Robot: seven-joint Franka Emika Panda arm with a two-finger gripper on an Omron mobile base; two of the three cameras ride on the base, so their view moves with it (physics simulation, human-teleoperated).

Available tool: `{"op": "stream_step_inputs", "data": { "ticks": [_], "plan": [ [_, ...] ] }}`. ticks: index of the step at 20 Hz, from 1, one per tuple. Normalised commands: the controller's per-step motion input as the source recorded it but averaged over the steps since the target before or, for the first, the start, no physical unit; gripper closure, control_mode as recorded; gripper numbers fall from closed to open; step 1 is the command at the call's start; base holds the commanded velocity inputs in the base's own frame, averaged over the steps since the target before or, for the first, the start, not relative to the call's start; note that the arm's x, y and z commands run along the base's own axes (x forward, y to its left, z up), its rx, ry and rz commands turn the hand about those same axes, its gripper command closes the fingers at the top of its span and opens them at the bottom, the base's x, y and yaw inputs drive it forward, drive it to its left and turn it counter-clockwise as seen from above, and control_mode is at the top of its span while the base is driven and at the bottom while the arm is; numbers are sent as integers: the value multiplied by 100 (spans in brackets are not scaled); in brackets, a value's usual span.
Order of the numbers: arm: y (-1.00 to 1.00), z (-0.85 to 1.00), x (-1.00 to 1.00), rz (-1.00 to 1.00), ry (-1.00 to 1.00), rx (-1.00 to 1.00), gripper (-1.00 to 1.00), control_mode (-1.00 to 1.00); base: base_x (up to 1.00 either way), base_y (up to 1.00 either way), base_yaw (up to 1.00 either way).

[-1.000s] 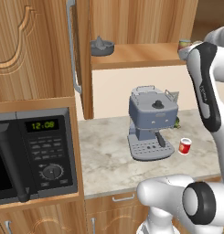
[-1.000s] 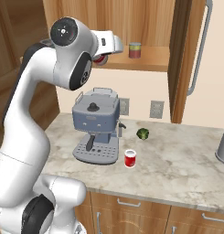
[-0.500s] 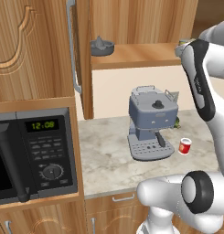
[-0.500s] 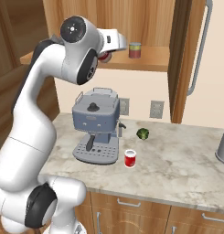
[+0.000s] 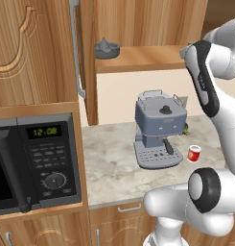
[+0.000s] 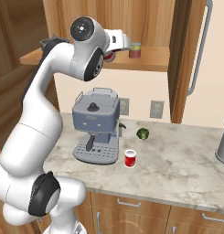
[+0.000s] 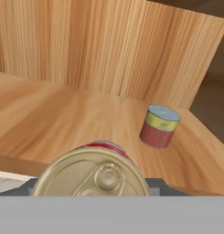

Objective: Pick the cans from the counter and place them in their designated side in the cabinet.

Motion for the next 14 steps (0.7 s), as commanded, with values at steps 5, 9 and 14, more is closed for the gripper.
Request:
{"op": "stream_step_inputs", "data": {
  "ticks": [5, 9, 14],
  "plan": [
    [-7, -5, 32, 0, 5, 0, 100, -100, 0, 0, 0],
    [-6, -1, 33, 0, 4, 1, 100, -100, 0, 0, 0],
    [-8, -2, 32, 0, 3, 1, 100, -100, 0, 0, 0]
  ]
}}
